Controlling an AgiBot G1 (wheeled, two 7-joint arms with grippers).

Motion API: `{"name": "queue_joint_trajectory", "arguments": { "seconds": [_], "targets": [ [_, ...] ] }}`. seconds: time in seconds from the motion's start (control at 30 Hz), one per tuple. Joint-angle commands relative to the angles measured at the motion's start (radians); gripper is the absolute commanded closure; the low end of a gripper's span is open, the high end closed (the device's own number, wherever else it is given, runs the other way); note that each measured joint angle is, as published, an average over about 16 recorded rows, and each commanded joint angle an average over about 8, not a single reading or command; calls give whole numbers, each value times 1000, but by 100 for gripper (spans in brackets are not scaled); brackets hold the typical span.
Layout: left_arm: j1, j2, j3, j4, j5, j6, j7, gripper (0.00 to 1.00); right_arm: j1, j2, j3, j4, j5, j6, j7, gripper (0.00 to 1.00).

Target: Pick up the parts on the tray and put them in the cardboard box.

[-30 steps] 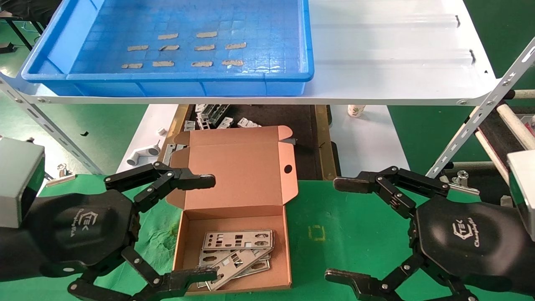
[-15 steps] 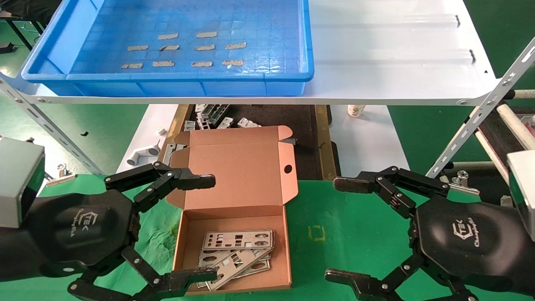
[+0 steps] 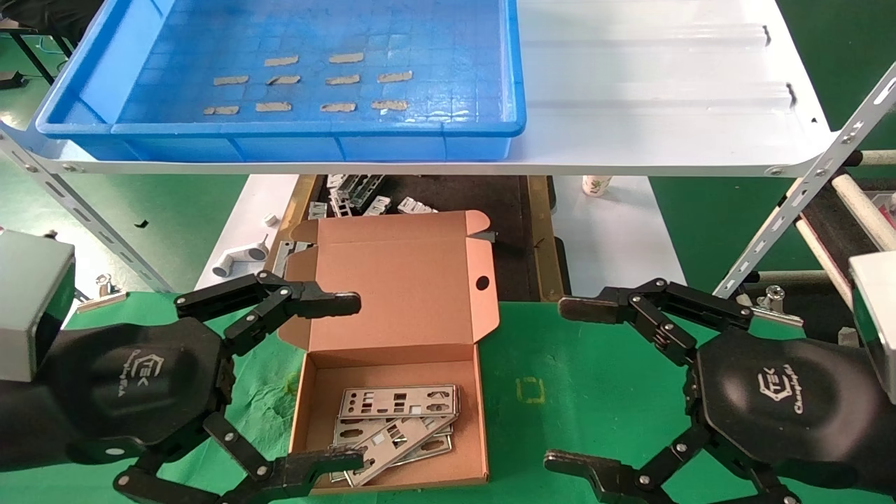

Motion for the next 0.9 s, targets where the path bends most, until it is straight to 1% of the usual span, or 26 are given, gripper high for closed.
{"name": "queue_joint_trajectory", "arguments": {
  "seconds": [0.03, 0.9],
  "targets": [
    [0, 0, 0, 0, 0, 0, 0, 0, 0, 0, 0, 0, 0, 0, 0, 0],
    [0, 0, 0, 0, 0, 0, 0, 0, 0, 0, 0, 0, 0, 0, 0, 0]
  ]
}}
